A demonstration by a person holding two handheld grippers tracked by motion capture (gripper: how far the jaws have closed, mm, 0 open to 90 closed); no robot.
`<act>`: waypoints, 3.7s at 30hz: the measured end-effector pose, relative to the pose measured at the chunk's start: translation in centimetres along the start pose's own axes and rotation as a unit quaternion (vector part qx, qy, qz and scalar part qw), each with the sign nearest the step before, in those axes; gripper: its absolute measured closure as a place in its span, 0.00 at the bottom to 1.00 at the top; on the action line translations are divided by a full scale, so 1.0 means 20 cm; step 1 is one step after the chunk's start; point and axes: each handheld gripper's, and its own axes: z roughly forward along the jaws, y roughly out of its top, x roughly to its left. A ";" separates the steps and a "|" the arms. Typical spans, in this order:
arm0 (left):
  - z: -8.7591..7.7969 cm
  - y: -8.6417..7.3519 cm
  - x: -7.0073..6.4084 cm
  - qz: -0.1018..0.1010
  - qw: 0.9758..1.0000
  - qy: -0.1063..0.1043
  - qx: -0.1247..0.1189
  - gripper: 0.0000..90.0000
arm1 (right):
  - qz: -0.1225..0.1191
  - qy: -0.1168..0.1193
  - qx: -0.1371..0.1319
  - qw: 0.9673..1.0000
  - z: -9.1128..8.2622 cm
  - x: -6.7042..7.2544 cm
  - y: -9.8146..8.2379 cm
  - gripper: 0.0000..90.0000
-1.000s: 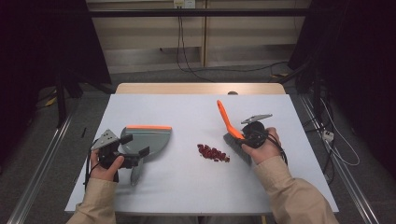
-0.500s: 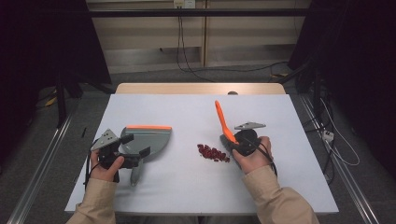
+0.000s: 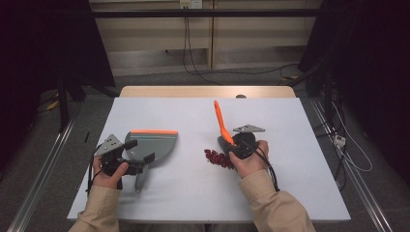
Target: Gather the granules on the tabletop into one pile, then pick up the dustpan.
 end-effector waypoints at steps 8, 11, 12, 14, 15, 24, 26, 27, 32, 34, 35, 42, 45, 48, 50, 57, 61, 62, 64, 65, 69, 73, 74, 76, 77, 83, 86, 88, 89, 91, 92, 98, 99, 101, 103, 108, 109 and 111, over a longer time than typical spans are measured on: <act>0.01 0.00 0.00 -0.004 1.000 0.000 0.002 0.07 | 0.001 0.018 -0.014 1.000 0.05 0.02 0.04 0.79; 0.01 0.00 0.00 -0.005 1.000 0.000 0.001 0.07 | 0.001 0.018 -0.014 1.000 0.04 0.02 0.05 0.79; 0.01 0.00 0.00 -0.004 1.000 0.001 0.002 0.07 | 0.000 0.019 -0.015 1.000 0.03 0.01 0.06 0.79; 0.01 0.00 0.00 -0.003 1.000 0.001 0.002 0.07 | -0.008 0.016 -0.014 1.000 0.01 0.00 0.06 0.79; 0.01 0.00 0.00 -0.004 1.000 0.001 0.001 0.07 | -0.010 0.015 -0.015 1.000 0.00 0.00 0.06 0.79; 0.00 0.00 0.00 -0.002 1.000 0.000 0.002 0.07 | -0.025 -0.004 0.005 1.000 -0.04 -0.04 -0.01 0.79; 0.00 0.00 0.00 0.001 1.000 0.000 0.004 0.07 | -0.023 0.000 -0.007 1.000 -0.03 -0.03 -0.02 0.79; 0.00 0.00 0.00 -0.001 1.000 0.000 0.004 0.07 | -0.019 0.004 -0.008 1.000 -0.02 -0.02 -0.02 0.79; 0.00 -0.01 0.00 -0.004 1.000 0.003 0.002 0.07 | -0.030 0.010 -0.013 0.999 0.03 0.03 0.01 0.79; 0.00 -0.01 0.00 -0.003 1.000 0.003 0.006 0.07 | -0.029 0.015 -0.018 0.999 0.04 0.04 0.02 0.79; 0.00 -0.01 0.00 -0.002 1.000 0.003 0.008 0.07 | -0.030 0.017 -0.018 0.999 0.04 0.04 0.02 0.79; -0.01 -0.01 0.00 -0.003 1.000 0.007 0.016 0.07 | -0.022 0.027 -0.033 0.999 0.03 0.00 0.04 0.79; -0.03 0.00 -0.01 -0.005 1.000 0.008 0.028 0.07 | -0.020 0.037 -0.037 0.998 0.01 -0.02 0.05 0.79; -0.04 0.01 -0.02 -0.003 0.999 0.013 0.037 0.07 | -0.022 0.044 -0.040 0.998 -0.01 -0.05 0.05 0.79; -0.05 0.01 -0.03 -0.005 0.999 0.018 0.045 0.07 | -0.025 0.049 -0.042 0.998 -0.03 -0.06 0.05 0.79; -0.04 -0.01 -0.07 -0.017 0.996 0.035 0.081 0.08 | -0.030 0.060 -0.042 0.997 -0.05 -0.15 0.04 0.79; -0.05 -0.04 -0.08 -0.011 0.992 0.065 0.105 0.11 | -0.026 0.064 -0.043 0.997 -0.05 -0.18 0.03 0.79; -0.05 -0.04 -0.08 -0.012 0.992 0.071 0.106 0.11 | -0.025 0.064 -0.042 0.997 -0.05 -0.18 0.03 0.79; -0.06 -0.05 -0.08 -0.016 0.991 0.079 0.110 0.13 | -0.022 0.067 -0.045 0.997 -0.06 -0.18 0.03 0.79; -0.06 -0.06 -0.08 -0.019 0.990 0.082 0.112 0.13 | -0.020 0.068 -0.047 0.996 -0.06 -0.18 0.03 0.79; -0.07 -0.07 -0.08 -0.022 0.988 0.092 0.121 0.13 | -0.022 0.067 -0.047 0.996 -0.07 -0.18 0.03 0.79; -0.06 -0.08 -0.08 -0.022 0.986 0.099 0.129 0.13 | -0.020 0.067 -0.048 0.996 -0.07 -0.19 0.03 0.79; -0.06 -0.08 -0.08 -0.022 0.986 0.099 0.132 0.13 | -0.020 0.067 -0.049 0.996 -0.07 -0.19 0.03 0.79; -0.06 -0.09 -0.08 -0.022 0.985 0.105 0.136 0.13 | -0.018 0.067 -0.049 0.996 -0.07 -0.20 0.03 0.79; -0.06 -0.09 -0.08 -0.025 0.984 0.107 0.139 0.13 | -0.018 0.066 -0.048 0.996 -0.07 -0.20 0.02 0.79; -0.05 -0.10 -0.08 -0.028 0.982 0.114 0.148 0.13 | -0.017 0.068 -0.050 0.996 -0.07 -0.20 0.02 0.79; -0.05 -0.10 -0.08 -0.029 0.982 0.116 0.149 0.13 | -0.018 0.067 -0.051 0.996 -0.07 -0.21 0.02 0.79; -0.05 -0.10 -0.08 -0.032 0.981 0.119 0.152 0.13 | -0.017 0.070 -0.050 0.996 -0.07 -0.21 0.02 0.79; -0.05 -0.10 -0.08 -0.033 0.980 0.118 0.153 0.13 | -0.018 0.069 -0.050 0.996 -0.07 -0.21 0.02 0.79; -0.04 -0.11 -0.08 -0.035 0.980 0.122 0.157 0.13 | -0.017 0.068 -0.049 0.996 -0.07 -0.21 0.02 0.79; -0.03 -0.11 -0.08 -0.034 0.979 0.122 0.158 0.13 | -0.018 0.067 -0.049 0.996 -0.07 -0.21 0.02 0.79; -0.02 -0.11 -0.08 -0.039 0.976 0.131 0.170 0.15 | -0.016 0.066 -0.049 0.996 -0.08 -0.22 0.01 0.79; -0.02 -0.11 -0.08 -0.038 0.975 0.132 0.173 0.16 | -0.017 0.065 -0.050 0.996 -0.08 -0.22 0.01 0.79; -0.03 -0.10 -0.08 -0.040 0.975 0.133 0.171 0.19 | -0.015 0.064 -0.051 0.997 -0.08 -0.23 0.01 0.79; -0.04 -0.10 -0.07 -0.050 0.976 0.130 0.169 0.23 | -0.014 0.064 -0.051 0.997 -0.08 -0.23 0.01 0.79; 0.01 -0.08 -0.10 -0.061 0.968 0.144 0.197 0.36 | -0.016 0.063 -0.050 0.997 -0.08 -0.22 0.01 0.79; 0.02 -0.07 -0.10 -0.063 0.966 0.146 0.205 0.36 | -0.016 0.063 -0.051 0.997 -0.08 -0.22 0.01 0.79; 0.05 -0.08 -0.10 -0.076 0.963 0.140 0.216 0.42 | -0.016 0.062 -0.051 0.997 -0.09 -0.22 0.01 0.79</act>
